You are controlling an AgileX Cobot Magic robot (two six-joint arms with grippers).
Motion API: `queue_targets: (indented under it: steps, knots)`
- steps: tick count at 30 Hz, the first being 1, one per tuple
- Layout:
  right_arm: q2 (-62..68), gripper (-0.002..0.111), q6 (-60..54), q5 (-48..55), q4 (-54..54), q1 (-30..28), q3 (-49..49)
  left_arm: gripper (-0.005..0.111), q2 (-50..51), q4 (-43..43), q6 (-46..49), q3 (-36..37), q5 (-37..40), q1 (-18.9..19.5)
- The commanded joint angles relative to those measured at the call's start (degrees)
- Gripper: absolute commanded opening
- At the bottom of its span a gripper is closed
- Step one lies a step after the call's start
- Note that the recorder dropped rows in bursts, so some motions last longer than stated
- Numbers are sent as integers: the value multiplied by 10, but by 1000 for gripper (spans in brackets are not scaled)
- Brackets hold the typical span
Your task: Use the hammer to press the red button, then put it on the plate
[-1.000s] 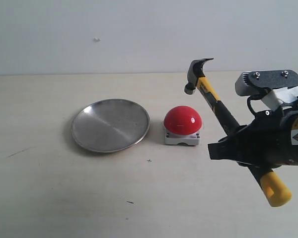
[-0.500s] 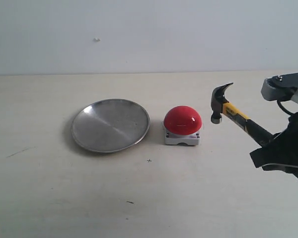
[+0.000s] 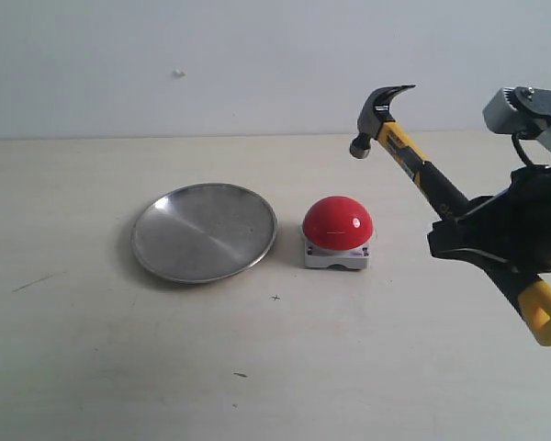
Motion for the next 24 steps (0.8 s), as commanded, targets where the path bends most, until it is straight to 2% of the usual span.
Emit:
queue_targets:
  steps: [1, 5, 7, 13, 17, 24]
  knots:
    - [-3, 0, 38, -82, -22, 31, -4, 0, -3, -1, 0, 2, 3, 1]
    - [9, 0, 57, -153, -35, 98, -4, 0, -3, -1, 0, 2, 3, 1]
    - [21, 0, 74, -171, -57, 110, -4, 0, -3, -1, 0, 2, 3, 1]
    - [44, 0, 101, -233, -134, 110, -4, 0, -3, -1, 0, 2, 3, 1]
    - [56, 0, 101, -285, -136, 110, -5, 0, -3, -1, 0, 2, 3, 1]
    - [72, 0, 101, -278, -134, 90, -5, 0, -3, -1, 0, 2, 3, 1]
